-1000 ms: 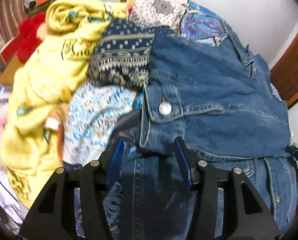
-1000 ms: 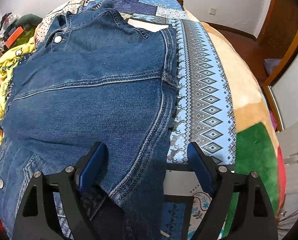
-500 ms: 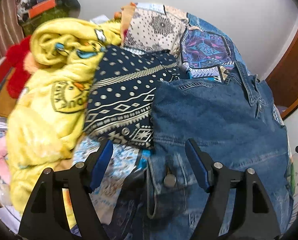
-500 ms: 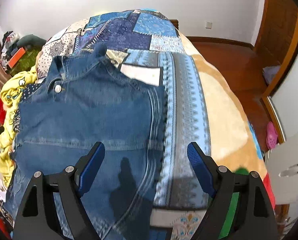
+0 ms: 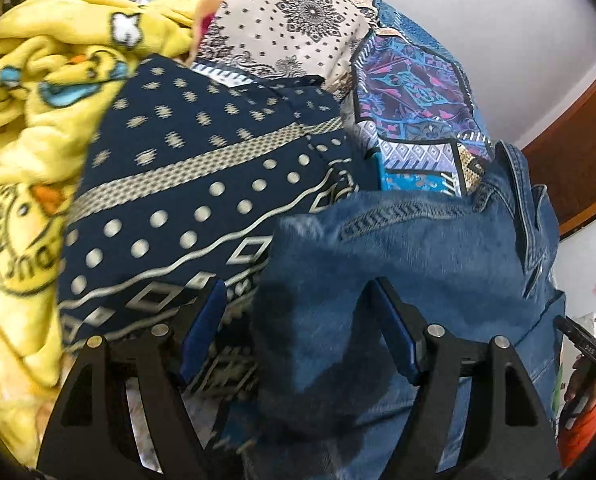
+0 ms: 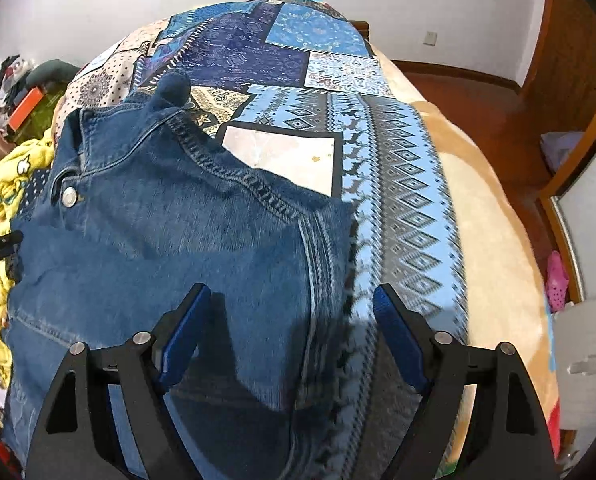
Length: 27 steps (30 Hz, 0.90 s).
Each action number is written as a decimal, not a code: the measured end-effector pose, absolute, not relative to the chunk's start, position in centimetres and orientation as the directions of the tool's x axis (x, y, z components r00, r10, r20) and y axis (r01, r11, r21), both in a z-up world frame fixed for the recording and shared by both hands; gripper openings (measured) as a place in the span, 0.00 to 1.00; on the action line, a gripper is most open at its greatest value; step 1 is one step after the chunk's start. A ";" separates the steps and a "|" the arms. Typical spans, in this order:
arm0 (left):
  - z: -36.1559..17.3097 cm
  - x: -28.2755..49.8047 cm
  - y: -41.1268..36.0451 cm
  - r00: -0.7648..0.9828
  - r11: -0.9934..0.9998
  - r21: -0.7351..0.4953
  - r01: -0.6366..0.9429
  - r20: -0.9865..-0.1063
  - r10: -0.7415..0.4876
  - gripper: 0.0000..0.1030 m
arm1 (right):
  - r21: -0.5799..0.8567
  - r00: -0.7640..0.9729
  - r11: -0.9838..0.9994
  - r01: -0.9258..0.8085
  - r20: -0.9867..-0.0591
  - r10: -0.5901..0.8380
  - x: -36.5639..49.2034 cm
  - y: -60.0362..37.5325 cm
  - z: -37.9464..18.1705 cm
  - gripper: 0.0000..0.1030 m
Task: Fold large clothes
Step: 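Grasp the jacket edge with the right tool while the left tool grasps the denim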
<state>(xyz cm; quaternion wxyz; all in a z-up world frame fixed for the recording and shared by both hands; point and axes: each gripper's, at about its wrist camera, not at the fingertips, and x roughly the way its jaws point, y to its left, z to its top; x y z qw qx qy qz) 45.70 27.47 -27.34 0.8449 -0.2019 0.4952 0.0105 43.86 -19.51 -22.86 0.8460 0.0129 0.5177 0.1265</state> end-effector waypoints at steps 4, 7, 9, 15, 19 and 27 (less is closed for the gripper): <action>-27.8 46.6 27.4 0.530 0.907 -0.337 -0.254 -0.832 -0.161 0.28 | 0.205 0.389 0.958 -0.200 -0.881 0.269 44.9 -19.7 -23.8 0.32; -27.5 46.9 26.8 0.545 0.910 -0.322 -0.261 -0.827 -0.137 0.12 | 0.236 0.407 0.956 -0.173 -0.867 0.287 45.2 -20.3 -23.6 0.20; -27.2 47.0 26.6 0.543 0.914 -0.302 -0.272 -0.832 -0.113 0.12 | 0.264 0.423 0.954 -0.141 -0.855 0.299 45.4 -20.9 -23.1 0.19; -24.9 46.8 27.1 0.555 0.933 -0.213 -0.290 -0.832 -0.017 0.11 | 0.264 0.470 0.952 -0.156 -0.828 0.307 47.6 -19.1 -21.3 0.16; -24.0 46.9 28.1 0.548 0.937 -0.151 -0.316 -0.835 0.050 0.11 | 0.220 0.523 0.951 -0.217 -0.796 0.304 49.5 -16.9 -18.7 0.16; -25.0 47.6 29.0 0.521 0.943 -0.100 -0.317 -0.850 0.085 0.12 | 0.094 0.526 0.962 -0.255 -0.822 0.220 52.6 -13.5 -20.6 0.17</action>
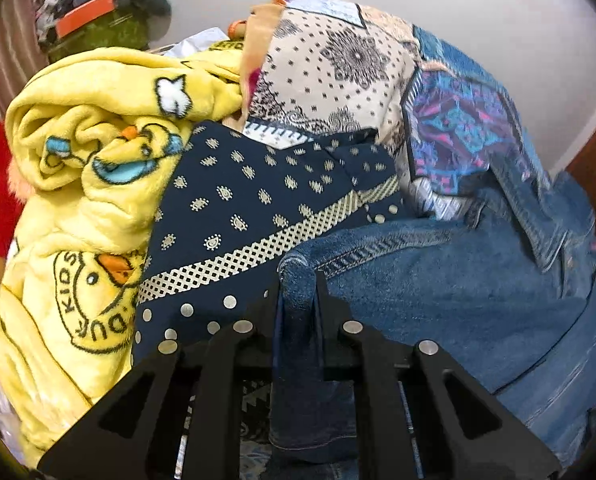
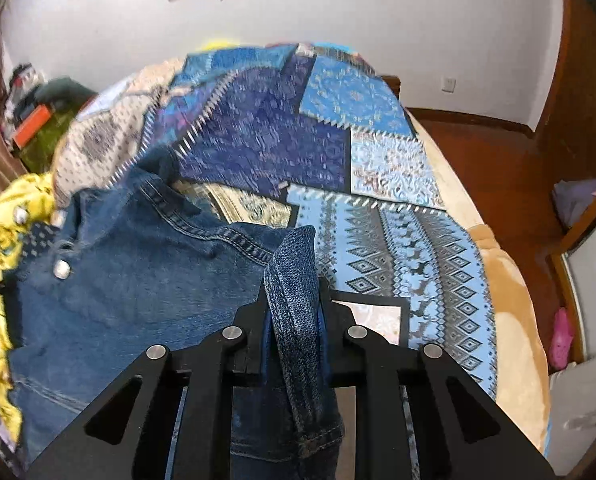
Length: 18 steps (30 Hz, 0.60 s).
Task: Fold large clothes
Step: 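Grasp the jacket edge with the right tool while the left tool grasps the denim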
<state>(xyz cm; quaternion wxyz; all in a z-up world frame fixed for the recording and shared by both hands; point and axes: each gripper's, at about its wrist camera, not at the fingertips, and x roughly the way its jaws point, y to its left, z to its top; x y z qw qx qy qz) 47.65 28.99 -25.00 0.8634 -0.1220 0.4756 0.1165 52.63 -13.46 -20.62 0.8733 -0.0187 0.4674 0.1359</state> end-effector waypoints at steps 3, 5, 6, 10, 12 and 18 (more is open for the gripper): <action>-25.4 47.7 27.9 0.503 0.960 -0.019 -0.279 -0.855 0.129 0.13 | 0.071 0.523 0.969 -0.237 -0.832 0.188 52.6 -13.8 -21.7 0.28; -25.6 47.6 27.2 0.478 0.965 0.028 -0.259 -0.865 0.154 0.24 | 0.047 0.507 0.975 -0.215 -0.848 0.152 52.4 -14.3 -22.3 0.38; -25.6 47.4 26.9 0.470 0.967 0.040 -0.250 -0.869 0.157 0.27 | 0.043 0.500 0.978 -0.204 -0.854 0.142 52.2 -14.6 -22.3 0.48; -24.2 45.9 25.7 0.479 0.974 0.064 -0.217 -0.863 0.163 0.36 | 0.077 0.493 0.980 -0.182 -0.855 0.159 51.0 -15.8 -20.8 0.57; -23.0 45.0 25.0 0.499 0.977 0.061 -0.206 -0.852 0.158 0.44 | 0.100 0.491 0.978 -0.181 -0.853 0.177 49.9 -16.5 -19.5 0.57; -18.8 41.6 23.3 0.551 0.979 0.079 -0.189 -0.816 0.172 0.57 | 0.047 0.566 0.965 -0.257 -0.803 0.190 45.5 -16.1 -14.6 0.58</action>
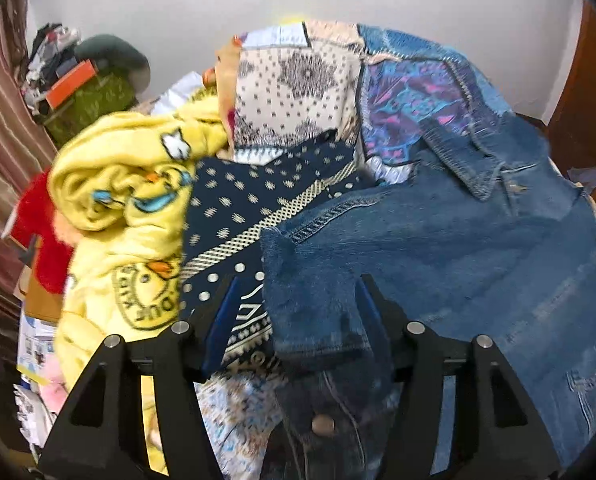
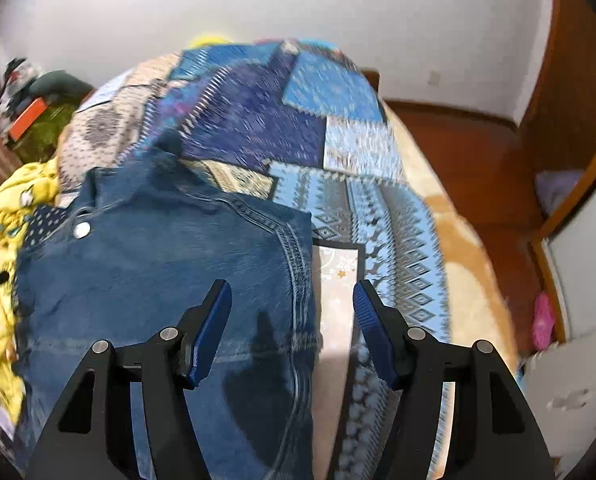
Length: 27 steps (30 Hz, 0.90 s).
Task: Fold large clothes
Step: 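Grasp the denim jacket hem with both tools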
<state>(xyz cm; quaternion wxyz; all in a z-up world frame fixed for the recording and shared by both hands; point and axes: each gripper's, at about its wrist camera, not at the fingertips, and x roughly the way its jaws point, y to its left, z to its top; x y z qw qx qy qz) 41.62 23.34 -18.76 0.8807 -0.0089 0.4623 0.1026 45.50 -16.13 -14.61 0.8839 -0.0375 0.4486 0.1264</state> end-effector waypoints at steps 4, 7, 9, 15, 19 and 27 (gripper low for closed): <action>-16.0 38.8 22.9 0.585 0.979 0.056 -0.197 -0.794 0.163 0.64 | 0.030 0.608 0.950 -0.311 -0.762 0.223 41.8 -15.8 -11.6 0.59; -14.0 35.8 22.5 0.616 0.979 0.060 -0.196 -0.769 0.171 0.67 | 0.027 0.638 0.940 -0.341 -0.728 0.252 39.1 -16.0 -9.9 0.68; -13.2 33.8 22.0 0.630 0.981 0.057 -0.186 -0.759 0.164 0.71 | 0.022 0.656 0.936 -0.352 -0.707 0.263 37.6 -16.2 -9.2 0.71; -13.6 27.7 21.0 0.652 0.986 -0.011 -0.166 -0.751 0.101 0.90 | 0.036 0.645 0.920 -0.390 -0.703 0.300 32.8 -17.0 -9.4 0.73; -16.2 24.5 20.6 0.613 0.982 -0.078 -0.174 -0.789 0.047 0.90 | 0.036 0.629 0.923 -0.382 -0.721 0.289 29.9 -17.5 -11.1 0.75; -22.8 18.9 21.1 0.502 0.940 -0.166 -0.297 -0.865 0.006 0.90 | 0.059 0.563 0.939 -0.338 -0.787 0.252 25.9 -18.9 -15.6 0.76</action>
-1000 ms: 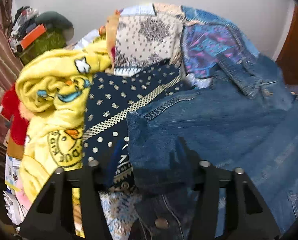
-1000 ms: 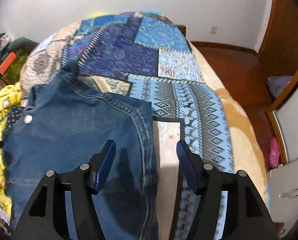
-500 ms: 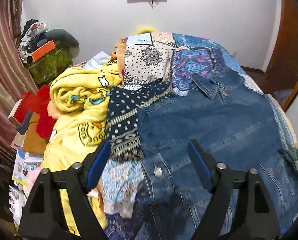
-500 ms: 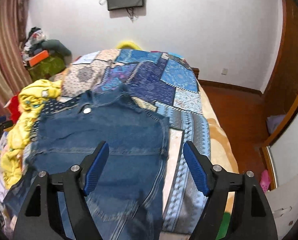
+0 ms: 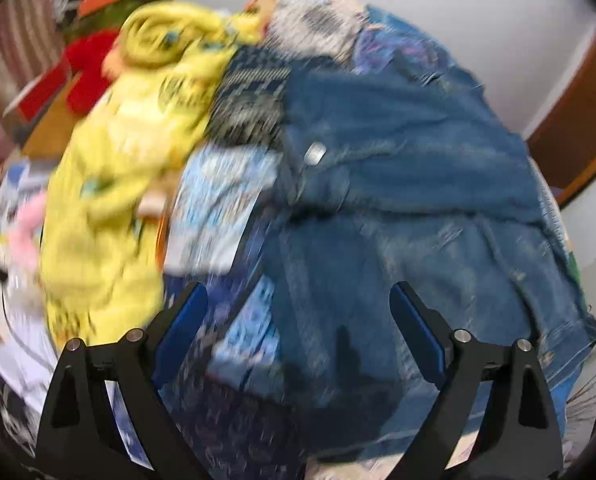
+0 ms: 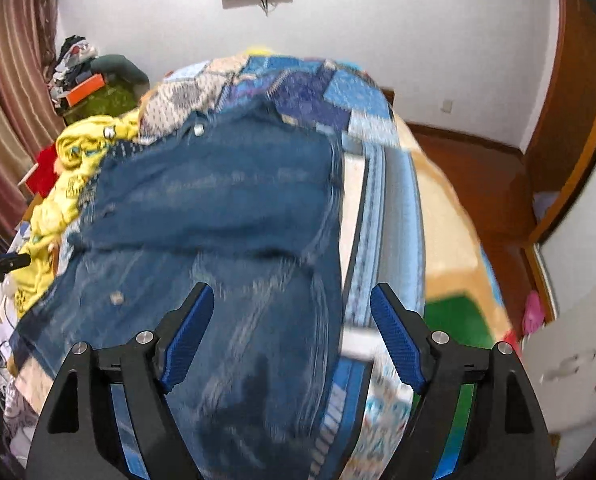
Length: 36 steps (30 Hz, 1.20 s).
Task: Fold large clothes
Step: 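Grasp the denim jacket hem with both tools, then lift the jacket hem with both tools and fold it toward the collar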
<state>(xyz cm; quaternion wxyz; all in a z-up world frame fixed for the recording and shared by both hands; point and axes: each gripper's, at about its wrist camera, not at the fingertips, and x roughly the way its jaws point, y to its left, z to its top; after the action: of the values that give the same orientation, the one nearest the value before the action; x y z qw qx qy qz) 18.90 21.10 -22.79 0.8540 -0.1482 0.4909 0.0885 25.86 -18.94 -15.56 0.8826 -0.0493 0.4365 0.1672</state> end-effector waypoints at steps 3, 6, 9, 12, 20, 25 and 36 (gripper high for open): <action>-24.8 16.5 21.2 0.470 0.913 -0.194 -0.358 -0.883 -0.004 0.90 | 0.086 0.532 0.945 -0.317 -0.809 0.251 24.8 -19.7 -16.9 0.76; -26.3 14.8 20.9 0.448 0.889 -0.231 -0.395 -0.893 -0.033 0.90 | 0.126 0.495 0.953 -0.277 -0.831 0.254 23.9 -20.8 -18.1 0.76; -27.1 13.5 20.3 0.446 0.870 -0.276 -0.408 -0.892 -0.074 0.90 | 0.187 0.469 0.951 -0.245 -0.836 0.285 23.1 -21.5 -18.6 0.76; -27.3 12.9 19.7 0.459 0.853 -0.323 -0.409 -0.881 -0.113 0.90 | 0.248 0.446 0.945 -0.214 -0.836 0.320 22.4 -22.0 -19.2 0.76; -27.8 13.1 18.4 0.482 0.830 -0.417 -0.371 -0.850 -0.212 0.68 | 0.383 0.403 0.908 -0.171 -0.814 0.419 21.0 -22.3 -21.0 0.76; -27.5 13.3 17.8 0.494 0.851 -0.399 -0.341 -0.847 -0.199 0.47 | 0.417 0.396 0.893 -0.169 -0.801 0.449 20.9 -22.6 -21.1 0.72; -23.4 14.5 18.5 0.586 0.877 -0.399 -0.268 -0.790 -0.180 0.13 | 0.387 0.418 0.872 -0.301 -0.768 0.485 21.7 -20.6 -18.8 0.16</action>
<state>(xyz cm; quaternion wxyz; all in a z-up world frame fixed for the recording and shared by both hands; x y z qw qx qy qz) 14.52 18.47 -23.39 0.8555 -0.2468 0.4544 0.0256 21.74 -20.57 -18.82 0.8365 0.0948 0.4859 0.2347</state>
